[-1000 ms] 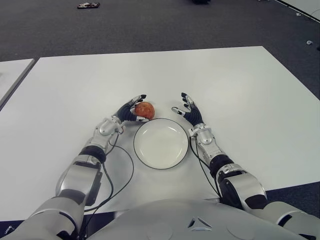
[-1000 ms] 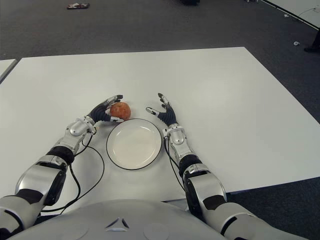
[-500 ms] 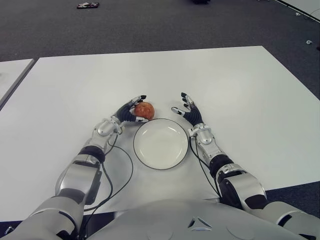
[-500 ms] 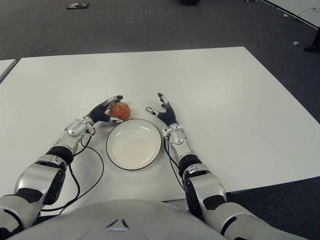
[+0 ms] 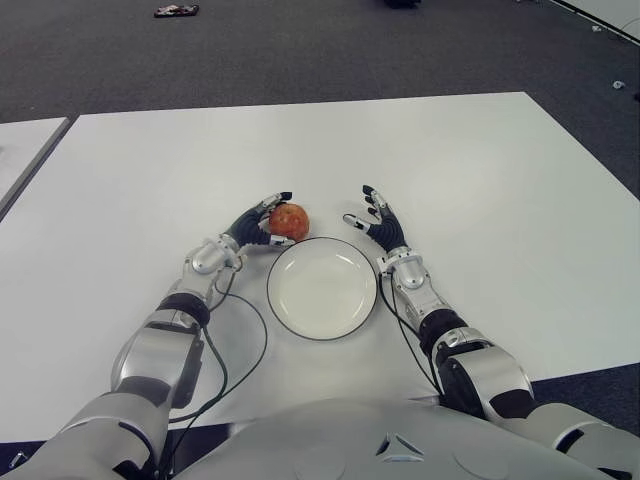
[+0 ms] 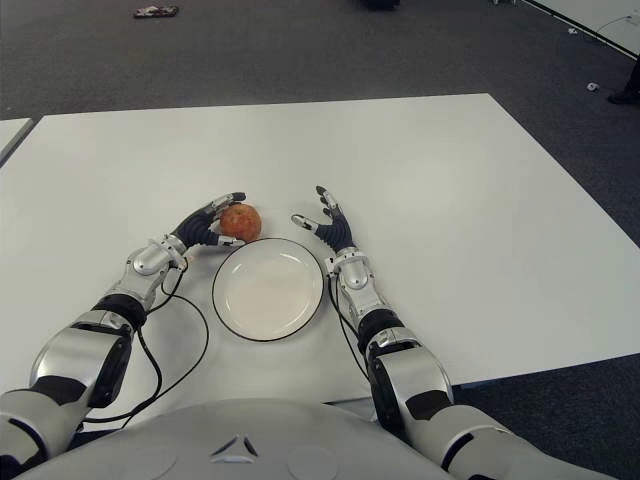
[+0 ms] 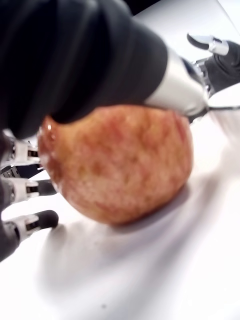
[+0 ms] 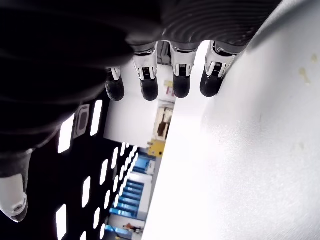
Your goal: Put the apples into the plate.
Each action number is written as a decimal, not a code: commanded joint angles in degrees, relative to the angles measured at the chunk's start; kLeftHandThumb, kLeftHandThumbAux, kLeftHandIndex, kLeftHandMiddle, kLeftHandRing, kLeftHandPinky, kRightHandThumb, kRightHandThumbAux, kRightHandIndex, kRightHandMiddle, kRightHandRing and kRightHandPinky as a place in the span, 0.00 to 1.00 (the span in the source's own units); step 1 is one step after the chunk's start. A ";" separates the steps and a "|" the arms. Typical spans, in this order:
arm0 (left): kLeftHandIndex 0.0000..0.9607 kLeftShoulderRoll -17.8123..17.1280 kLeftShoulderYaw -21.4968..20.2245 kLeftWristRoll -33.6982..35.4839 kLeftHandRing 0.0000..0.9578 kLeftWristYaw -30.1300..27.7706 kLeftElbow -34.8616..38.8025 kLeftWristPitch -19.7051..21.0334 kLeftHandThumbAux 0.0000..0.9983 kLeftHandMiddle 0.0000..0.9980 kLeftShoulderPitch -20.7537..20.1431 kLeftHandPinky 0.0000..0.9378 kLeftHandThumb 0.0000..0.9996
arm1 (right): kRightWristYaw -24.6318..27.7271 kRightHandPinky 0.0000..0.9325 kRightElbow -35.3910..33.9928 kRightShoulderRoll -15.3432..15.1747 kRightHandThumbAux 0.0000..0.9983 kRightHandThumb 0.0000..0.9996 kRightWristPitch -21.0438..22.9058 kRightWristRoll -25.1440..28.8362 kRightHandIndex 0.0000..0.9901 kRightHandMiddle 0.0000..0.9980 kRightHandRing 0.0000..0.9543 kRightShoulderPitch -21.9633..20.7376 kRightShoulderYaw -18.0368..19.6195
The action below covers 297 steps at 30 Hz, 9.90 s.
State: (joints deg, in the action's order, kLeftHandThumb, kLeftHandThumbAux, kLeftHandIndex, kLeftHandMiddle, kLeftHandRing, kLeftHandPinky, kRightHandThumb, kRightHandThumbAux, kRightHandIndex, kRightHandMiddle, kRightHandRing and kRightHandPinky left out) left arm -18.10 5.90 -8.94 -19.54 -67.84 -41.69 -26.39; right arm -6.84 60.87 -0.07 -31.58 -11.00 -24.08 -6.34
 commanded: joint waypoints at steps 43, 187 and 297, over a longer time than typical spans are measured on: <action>0.47 1.81 5.45 -9.24 0.84 20.95 -1.83 7.51 0.68 0.81 -0.53 0.85 0.73 | 1.18 0.02 0.58 0.42 0.58 0.06 2.30 0.48 0.00 0.00 0.00 2.79 0.48; 0.46 -3.85 4.63 -9.64 0.89 -6.88 57.29 -1.61 0.70 0.86 20.71 0.91 0.74 | 0.48 0.02 3.15 -0.03 0.56 0.05 2.49 -0.93 0.00 0.00 0.00 1.12 -0.62; 0.00 -14.23 5.53 2.51 0.00 -11.14 66.43 7.95 0.24 0.00 22.28 0.00 0.08 | 1.35 0.00 2.70 0.02 0.59 0.04 2.62 -0.13 0.00 0.00 0.00 1.48 -0.28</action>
State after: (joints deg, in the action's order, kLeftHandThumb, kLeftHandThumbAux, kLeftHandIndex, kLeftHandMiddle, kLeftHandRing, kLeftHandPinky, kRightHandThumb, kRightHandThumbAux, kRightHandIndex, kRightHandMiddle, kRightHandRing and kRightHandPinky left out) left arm -32.94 12.05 -5.67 -31.72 -1.05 -33.46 -4.32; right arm -6.67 61.99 -0.25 -32.05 -11.20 -24.60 -6.51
